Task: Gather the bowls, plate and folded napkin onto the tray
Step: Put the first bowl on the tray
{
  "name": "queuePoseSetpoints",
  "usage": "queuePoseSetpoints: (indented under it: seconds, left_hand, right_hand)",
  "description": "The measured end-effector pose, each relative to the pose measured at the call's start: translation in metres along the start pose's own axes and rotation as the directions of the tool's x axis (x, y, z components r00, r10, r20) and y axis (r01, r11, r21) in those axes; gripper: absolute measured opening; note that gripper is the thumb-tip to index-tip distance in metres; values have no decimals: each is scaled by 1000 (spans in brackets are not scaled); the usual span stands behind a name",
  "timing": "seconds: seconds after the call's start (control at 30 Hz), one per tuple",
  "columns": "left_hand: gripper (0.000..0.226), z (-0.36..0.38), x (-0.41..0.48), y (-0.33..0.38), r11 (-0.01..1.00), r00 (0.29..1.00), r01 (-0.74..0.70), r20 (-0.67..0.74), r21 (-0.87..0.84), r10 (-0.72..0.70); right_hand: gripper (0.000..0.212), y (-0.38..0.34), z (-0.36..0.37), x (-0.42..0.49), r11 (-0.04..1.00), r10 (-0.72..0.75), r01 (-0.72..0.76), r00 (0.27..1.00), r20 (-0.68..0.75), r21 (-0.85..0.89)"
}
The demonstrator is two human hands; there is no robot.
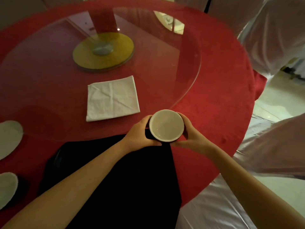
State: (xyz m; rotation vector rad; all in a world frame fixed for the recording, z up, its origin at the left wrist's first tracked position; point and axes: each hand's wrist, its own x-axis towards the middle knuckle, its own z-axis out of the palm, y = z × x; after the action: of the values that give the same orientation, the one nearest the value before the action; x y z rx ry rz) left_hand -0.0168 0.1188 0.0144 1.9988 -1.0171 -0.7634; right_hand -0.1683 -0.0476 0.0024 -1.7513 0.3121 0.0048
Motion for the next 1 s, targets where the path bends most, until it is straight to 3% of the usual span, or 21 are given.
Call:
queuePoseSetpoints:
  seconds: [0.33,0.83,1.0]
  left_hand:
    - [95,2,-71,-56,987,987,159,-18,-36,-159]
    - [92,17,-84,-72,975,975,209,-59,-71,-214]
    - [104,7,-85,-67,969,968,247,60,-18,-246]
  right_hand:
    - [100,10,74,-1,989,57,-40,992,113,-146]
    - [117,12,87,7,918,150,-81,977,152,-388]
    - [120,-2,82,10,901,164,-45,956,243,-431]
